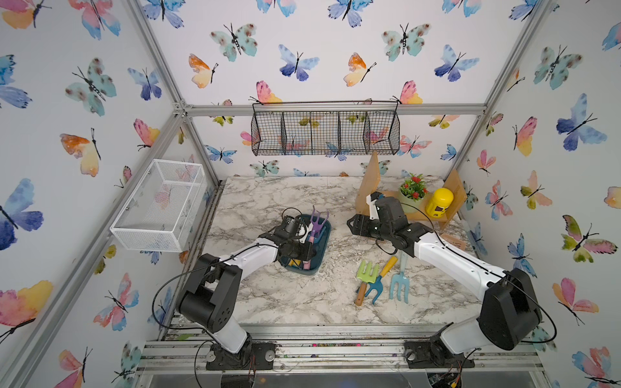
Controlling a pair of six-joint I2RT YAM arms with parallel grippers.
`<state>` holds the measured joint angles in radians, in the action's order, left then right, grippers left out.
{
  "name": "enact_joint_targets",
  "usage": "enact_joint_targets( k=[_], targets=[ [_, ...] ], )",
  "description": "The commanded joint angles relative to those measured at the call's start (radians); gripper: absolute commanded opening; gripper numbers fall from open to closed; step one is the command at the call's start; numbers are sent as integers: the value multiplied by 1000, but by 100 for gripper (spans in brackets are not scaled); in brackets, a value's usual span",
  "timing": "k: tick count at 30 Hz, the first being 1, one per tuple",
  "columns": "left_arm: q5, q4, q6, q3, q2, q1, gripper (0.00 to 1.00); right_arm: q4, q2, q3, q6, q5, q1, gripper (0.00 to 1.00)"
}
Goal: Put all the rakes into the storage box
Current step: Place the rake in the storage box.
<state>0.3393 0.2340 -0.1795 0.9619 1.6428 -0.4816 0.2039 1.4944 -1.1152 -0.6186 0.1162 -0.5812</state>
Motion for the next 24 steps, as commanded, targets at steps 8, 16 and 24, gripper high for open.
enact_joint_targets(
  k=[8, 16, 24],
  targets=[
    [-120, 99, 17, 4, 13, -19, 23, 15, 8, -11, 5, 16, 9, 71],
    [-122, 133, 25, 1, 13, -20, 42, 17, 20, -14, 3, 25, 11, 71],
    [-130, 154, 31, -3, -9, -27, 55, 17, 22, -5, 2, 29, 12, 71]
  ],
)
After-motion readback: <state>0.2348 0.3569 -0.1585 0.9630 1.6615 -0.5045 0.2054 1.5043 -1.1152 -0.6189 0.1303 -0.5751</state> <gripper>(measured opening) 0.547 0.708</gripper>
